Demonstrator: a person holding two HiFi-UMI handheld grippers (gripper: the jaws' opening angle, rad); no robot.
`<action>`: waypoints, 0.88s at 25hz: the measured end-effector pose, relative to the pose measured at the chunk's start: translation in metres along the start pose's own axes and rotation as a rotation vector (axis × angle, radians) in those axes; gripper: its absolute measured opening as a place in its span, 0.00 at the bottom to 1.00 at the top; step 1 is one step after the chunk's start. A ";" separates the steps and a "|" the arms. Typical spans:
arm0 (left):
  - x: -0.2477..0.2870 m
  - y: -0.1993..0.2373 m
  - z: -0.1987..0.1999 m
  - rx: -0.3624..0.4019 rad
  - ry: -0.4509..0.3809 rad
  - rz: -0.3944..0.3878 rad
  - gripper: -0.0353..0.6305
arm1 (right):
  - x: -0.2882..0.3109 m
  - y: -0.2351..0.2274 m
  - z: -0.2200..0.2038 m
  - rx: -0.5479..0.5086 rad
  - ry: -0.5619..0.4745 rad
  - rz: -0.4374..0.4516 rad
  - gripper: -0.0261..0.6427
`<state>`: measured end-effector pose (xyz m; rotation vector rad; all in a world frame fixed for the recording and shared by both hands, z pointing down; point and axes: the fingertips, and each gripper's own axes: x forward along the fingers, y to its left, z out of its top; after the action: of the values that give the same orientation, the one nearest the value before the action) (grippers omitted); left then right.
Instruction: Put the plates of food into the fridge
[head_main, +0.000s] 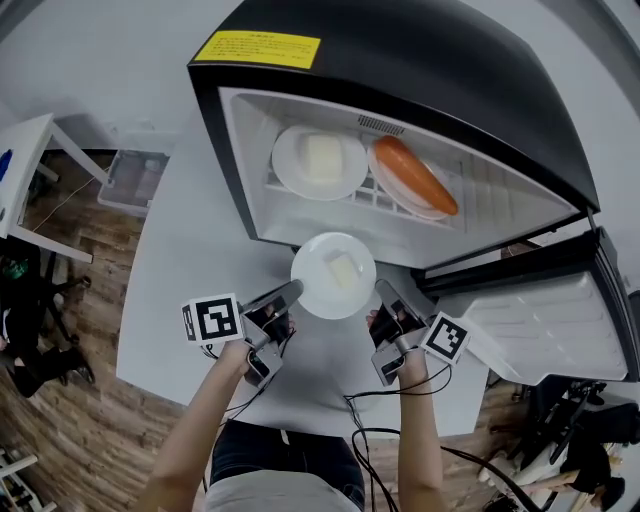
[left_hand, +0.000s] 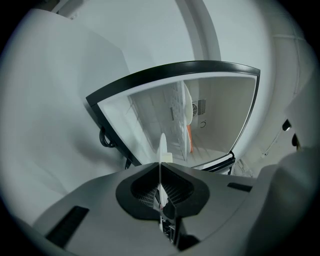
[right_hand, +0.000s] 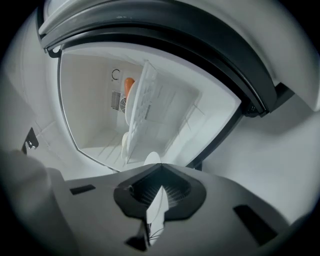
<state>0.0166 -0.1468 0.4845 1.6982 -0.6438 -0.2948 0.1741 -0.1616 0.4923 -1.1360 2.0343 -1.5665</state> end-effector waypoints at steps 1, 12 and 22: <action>0.002 0.005 0.003 -0.003 -0.007 0.004 0.08 | 0.004 -0.005 0.002 -0.007 -0.003 -0.016 0.06; 0.031 0.049 0.024 -0.113 -0.097 0.044 0.08 | 0.045 -0.042 0.022 0.025 -0.084 -0.155 0.06; 0.056 0.053 0.025 -0.153 -0.112 0.051 0.08 | 0.072 -0.029 0.010 -0.012 -0.046 -0.111 0.06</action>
<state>0.0350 -0.2048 0.5383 1.5248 -0.7278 -0.3950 0.1471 -0.2251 0.5301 -1.2978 1.9842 -1.5666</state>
